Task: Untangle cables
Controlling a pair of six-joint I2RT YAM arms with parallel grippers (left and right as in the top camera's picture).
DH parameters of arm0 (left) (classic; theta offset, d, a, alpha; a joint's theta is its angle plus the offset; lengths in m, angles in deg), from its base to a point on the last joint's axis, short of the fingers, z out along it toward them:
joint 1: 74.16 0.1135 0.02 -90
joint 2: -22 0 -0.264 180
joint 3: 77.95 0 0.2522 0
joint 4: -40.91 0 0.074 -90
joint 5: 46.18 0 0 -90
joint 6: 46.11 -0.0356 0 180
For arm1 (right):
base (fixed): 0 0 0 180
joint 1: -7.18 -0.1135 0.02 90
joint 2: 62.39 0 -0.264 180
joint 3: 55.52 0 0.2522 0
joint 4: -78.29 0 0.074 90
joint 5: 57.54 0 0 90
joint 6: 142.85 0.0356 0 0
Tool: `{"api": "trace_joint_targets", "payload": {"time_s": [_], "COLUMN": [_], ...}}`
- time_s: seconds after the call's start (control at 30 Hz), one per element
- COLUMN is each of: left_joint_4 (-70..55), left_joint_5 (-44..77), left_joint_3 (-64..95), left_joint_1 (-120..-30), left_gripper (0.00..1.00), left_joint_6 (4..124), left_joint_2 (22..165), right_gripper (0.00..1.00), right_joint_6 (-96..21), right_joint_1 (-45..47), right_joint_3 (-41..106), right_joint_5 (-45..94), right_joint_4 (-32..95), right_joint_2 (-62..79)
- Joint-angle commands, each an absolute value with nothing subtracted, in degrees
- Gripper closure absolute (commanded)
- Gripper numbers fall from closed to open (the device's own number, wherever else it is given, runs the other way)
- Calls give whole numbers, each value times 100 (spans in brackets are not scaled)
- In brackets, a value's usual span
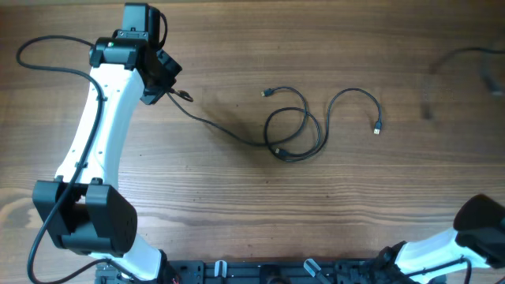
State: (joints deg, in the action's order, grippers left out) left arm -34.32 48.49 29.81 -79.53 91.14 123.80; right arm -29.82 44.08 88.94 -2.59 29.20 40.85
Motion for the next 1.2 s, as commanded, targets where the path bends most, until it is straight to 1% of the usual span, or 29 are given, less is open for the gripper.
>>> {"api": "trace_joint_targets", "payload": {"time_s": [0.0,0.07,0.1,0.13,0.23,0.27,0.3,0.37,0.4,0.43,0.47,0.5,0.53,0.6,0.63,0.7,0.8,0.87,0.9,0.93,1.0,1.07,1.17], "left_joint_4": [-3419,-3419,-3419,-3419,-3421,-3419,-3419,-3417,-3417,-3417,-3417,-3417,-3414,-3412,-3397,-3377,-3377,-3371,-3373,-3375,-3384,-3406,-3414], "left_joint_5": [4883,4881,4879,4881,4879,4881,4881,4881,4881,4881,4881,4881,4881,4881,4881,4881,4881,4881,4881,4881,4881,4881,4879], "left_joint_3": [2954,2954,2954,2954,2954,2954,2954,2954,2954,2954,2954,2954,2954,2954,2954,2954,2954,2954,2954,2954,2954,2954,2954], "left_joint_1": [-7957,-7960,-7960,-7960,-7960,-7960,-7960,-7957,-7960,-7960,-7960,-7960,-7960,-7960,-7960,-7960,-7957,-7957,-7957,-7957,-7957,-7960,-7960], "left_gripper": [96,96,96,96,96,96,96,96,96,96,96,96,96,96,96,96,96,96,96,96,96,96,96], "left_joint_6": [9089,9096,9295,9391,9391,9391,9391,9389,9391,9391,9389,9389,9391,9391,9391,9389,9385,9387,9385,9385,9385,9385,9385], "left_joint_2": [12423,12423,12423,12423,12423,12423,12423,12423,12423,12423,12423,12423,12423,12423,12423,12423,12423,12423,12423,12423,12423,12423,12423], "right_gripper": [96,96,96,96,95,91,88,87,84,68,57,48,36,26,24,16,13,12,4,1,0,1,1], "right_joint_6": [-3192,-3183,-3188,-3161,-2947,-2807,-2635,-2420,-2423,-2444,-2442,-2449,-2453,-2414,-2423,-2444,-2683,-3006,-3024,-3017,-3004,-2871,-3505], "right_joint_1": [4389,4389,4400,4382,4323,4319,4319,4319,4312,4306,4303,4303,4301,4277,4225,4100,3700,3392,3232,3104,2972,2992,3001], "right_joint_3": [8959,8959,8959,8959,8946,8946,8942,8942,8939,8939,8939,8939,8939,8939,8939,8939,8939,8939,8939,8939,8904,8898,8902], "right_joint_5": [740,1107,1267,1271,1278,1321,1363,1350,1286,1146,963,650,353,189,213,534,1479,1789,2180,2615,3214,3214,2150], "right_joint_4": [3213,3261,3139,2964,2581,2387,2144,1626,1462,1281,1167,1128,1115,959,865,721,529,376,227,66,-68,-31,140], "right_joint_2": [4682,5128,5606,6063,6706,6898,7080,7331,7372,7372,7340,7285,7217,6964,6758,6439,5777,5462,5368,5362,5462,5602,5602]}}
